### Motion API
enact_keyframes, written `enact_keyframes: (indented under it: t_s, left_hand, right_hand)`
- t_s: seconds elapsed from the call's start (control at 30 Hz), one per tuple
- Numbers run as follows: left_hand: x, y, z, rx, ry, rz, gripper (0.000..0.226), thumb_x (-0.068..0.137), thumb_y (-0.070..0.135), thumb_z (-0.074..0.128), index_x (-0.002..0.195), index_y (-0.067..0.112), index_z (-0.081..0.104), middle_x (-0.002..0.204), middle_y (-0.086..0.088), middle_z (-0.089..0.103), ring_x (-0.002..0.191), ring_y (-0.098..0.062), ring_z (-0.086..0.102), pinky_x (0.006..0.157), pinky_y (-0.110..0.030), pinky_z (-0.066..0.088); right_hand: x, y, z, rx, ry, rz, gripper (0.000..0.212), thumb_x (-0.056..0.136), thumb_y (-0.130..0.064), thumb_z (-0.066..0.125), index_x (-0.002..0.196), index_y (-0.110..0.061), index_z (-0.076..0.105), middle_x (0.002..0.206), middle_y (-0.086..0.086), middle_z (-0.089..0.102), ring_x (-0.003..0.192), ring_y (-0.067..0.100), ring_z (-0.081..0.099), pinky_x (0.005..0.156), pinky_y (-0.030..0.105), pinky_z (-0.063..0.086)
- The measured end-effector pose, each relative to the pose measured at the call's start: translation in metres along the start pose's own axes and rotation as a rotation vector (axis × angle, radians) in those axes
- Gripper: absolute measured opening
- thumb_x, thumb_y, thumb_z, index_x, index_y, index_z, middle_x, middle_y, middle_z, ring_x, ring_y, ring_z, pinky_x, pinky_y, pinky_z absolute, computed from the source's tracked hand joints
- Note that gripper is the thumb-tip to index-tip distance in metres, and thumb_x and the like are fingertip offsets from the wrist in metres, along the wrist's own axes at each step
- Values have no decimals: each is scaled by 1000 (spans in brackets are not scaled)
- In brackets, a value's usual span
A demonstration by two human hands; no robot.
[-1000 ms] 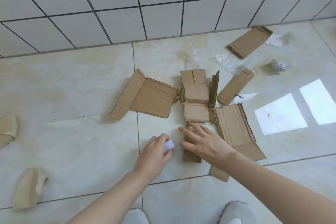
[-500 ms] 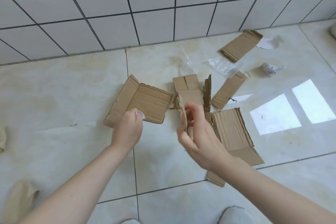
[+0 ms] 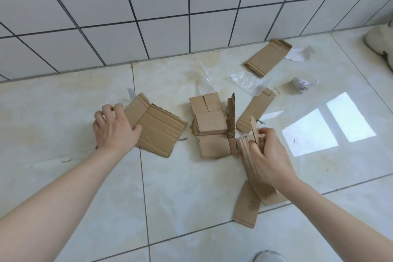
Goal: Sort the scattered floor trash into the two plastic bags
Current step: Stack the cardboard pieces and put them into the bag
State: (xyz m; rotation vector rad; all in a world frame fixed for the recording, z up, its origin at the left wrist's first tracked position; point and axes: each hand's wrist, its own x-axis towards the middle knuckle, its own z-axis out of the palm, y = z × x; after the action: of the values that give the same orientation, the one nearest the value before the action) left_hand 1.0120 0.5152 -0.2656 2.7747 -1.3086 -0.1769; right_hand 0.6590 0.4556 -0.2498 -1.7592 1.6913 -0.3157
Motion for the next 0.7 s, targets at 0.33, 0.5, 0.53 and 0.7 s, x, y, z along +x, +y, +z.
enact_keyframes:
  t_s: [0.33, 0.5, 0.53, 0.7]
  left_hand:
    - [73, 17, 2, -170, -223, 72, 88, 84, 45, 64, 149, 12, 13, 156, -8, 11, 141, -33, 14, 111, -50, 25]
    - [101, 21, 15, -145, -367, -29, 101, 66, 61, 74, 140, 11, 27, 144, -13, 29, 133, -35, 25, 105, -48, 29]
    - [106, 23, 15, -133, -387, -54, 102, 62, 64, 75, 137, 10, 32, 140, -14, 32, 130, -35, 27, 104, -48, 31]
    - [107, 36, 7, -134, -394, -35, 85, 67, 45, 82, 134, 7, 47, 135, -17, 34, 125, -37, 33, 104, -40, 31]
  right_hand:
    - [19, 18, -2, -290, 15, 75, 44, 92, -38, 52, 126, -12, 39, 119, 10, 47, 111, 33, 43, 90, 39, 36]
    - [21, 23, 4, -332, -59, 168, 58, 90, -41, 56, 133, -9, 35, 123, 14, 41, 114, 37, 40, 96, 42, 35]
    - [21, 24, 5, -337, -58, 178, 59, 90, -42, 56, 134, -9, 34, 124, 14, 40, 114, 37, 40, 96, 42, 35]
    - [23, 22, 6, -371, -23, 209, 65, 86, -49, 59, 131, -9, 37, 123, 13, 38, 112, 37, 39, 93, 43, 37]
